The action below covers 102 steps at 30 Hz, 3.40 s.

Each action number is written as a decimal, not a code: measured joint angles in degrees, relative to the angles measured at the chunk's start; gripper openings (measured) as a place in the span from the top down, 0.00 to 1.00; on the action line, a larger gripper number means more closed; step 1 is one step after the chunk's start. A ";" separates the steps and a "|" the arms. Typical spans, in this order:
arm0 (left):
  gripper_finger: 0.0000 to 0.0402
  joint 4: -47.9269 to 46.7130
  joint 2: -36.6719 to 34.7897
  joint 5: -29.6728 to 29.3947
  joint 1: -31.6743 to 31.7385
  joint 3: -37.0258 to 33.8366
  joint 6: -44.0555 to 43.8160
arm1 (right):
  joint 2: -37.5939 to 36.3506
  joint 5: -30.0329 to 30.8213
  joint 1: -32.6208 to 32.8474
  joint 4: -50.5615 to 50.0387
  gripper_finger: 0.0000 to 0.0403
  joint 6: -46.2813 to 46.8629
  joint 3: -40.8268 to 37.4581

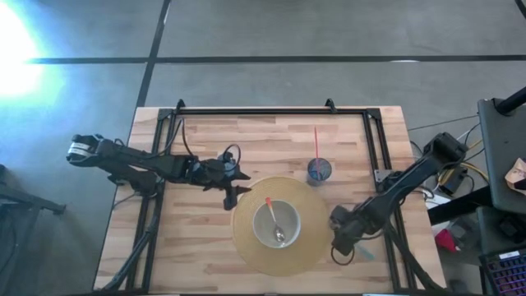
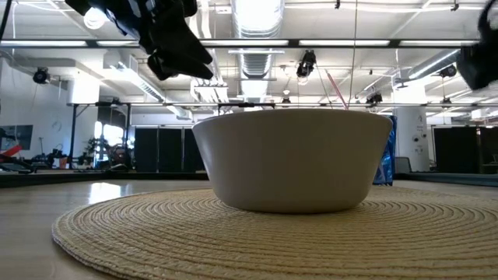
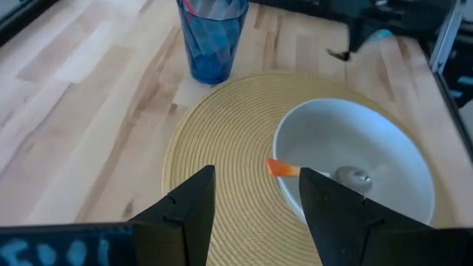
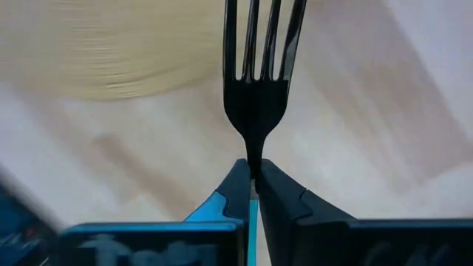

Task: Pick & Place Utensil
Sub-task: Put the orange spoon into the white bowl on the brown placemat

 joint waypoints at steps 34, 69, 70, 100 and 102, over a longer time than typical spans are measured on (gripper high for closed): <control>0.53 13.82 0.00 5.16 -1.36 0.00 -15.29 | 0.05 27.86 -9.02 -0.14 0.97 -54.74 27.28; 0.53 16.34 -4.42 7.23 1.76 0.01 -8.93 | 20.73 55.81 -17.77 -0.36 0.97 -127.75 40.95; 0.53 15.97 -4.22 7.30 1.85 0.02 -8.75 | 21.20 56.94 -18.23 -0.42 0.97 -128.86 40.93; 0.53 17.75 6.67 0.16 5.40 0.02 -9.73 | 23.33 59.17 -24.33 0.18 0.97 -135.41 40.86; 0.53 17.90 7.08 0.14 5.60 0.02 -9.84 | 23.35 59.17 -24.33 0.09 0.97 -135.56 40.84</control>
